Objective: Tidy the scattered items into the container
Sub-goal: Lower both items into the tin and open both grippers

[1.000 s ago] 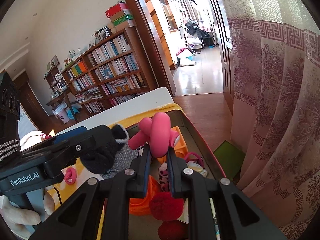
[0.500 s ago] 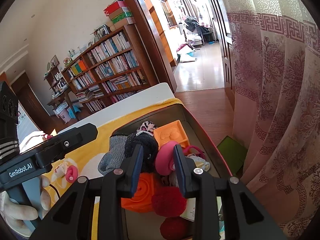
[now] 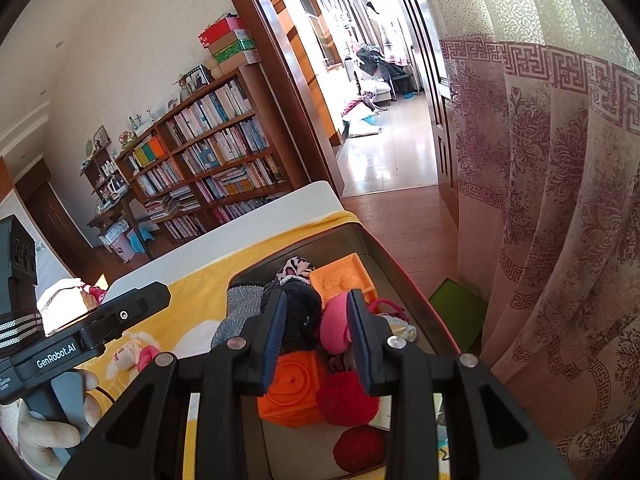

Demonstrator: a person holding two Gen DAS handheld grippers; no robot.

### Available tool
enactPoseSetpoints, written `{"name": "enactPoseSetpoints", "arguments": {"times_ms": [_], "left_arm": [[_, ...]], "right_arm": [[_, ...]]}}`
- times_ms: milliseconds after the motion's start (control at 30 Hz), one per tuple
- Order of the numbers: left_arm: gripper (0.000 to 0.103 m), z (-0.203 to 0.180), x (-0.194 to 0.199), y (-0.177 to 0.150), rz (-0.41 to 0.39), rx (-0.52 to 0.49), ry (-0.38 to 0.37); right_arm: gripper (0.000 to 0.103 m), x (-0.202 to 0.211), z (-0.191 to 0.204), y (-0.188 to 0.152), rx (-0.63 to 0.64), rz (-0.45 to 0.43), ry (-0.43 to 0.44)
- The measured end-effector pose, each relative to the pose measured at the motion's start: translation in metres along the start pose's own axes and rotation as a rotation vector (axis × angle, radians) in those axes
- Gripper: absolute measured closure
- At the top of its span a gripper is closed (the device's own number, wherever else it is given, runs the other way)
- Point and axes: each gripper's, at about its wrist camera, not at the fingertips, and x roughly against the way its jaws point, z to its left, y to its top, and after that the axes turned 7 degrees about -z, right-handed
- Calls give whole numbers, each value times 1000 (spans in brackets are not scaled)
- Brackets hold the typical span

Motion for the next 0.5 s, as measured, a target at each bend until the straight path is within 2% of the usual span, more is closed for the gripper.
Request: {"name": "enactPoseSetpoints", "arguments": {"times_ms": [200, 333, 500], "left_arm": [[18, 24, 17, -5, -8, 31, 34], [18, 41, 28, -7, -16, 50, 55], [18, 68, 44, -11, -30, 83, 84]], "right_arm": [[68, 7, 25, -1, 37, -23, 14], [53, 14, 43, -2, 66, -52, 20], [47, 21, 62, -4, 105, -75, 15]]}}
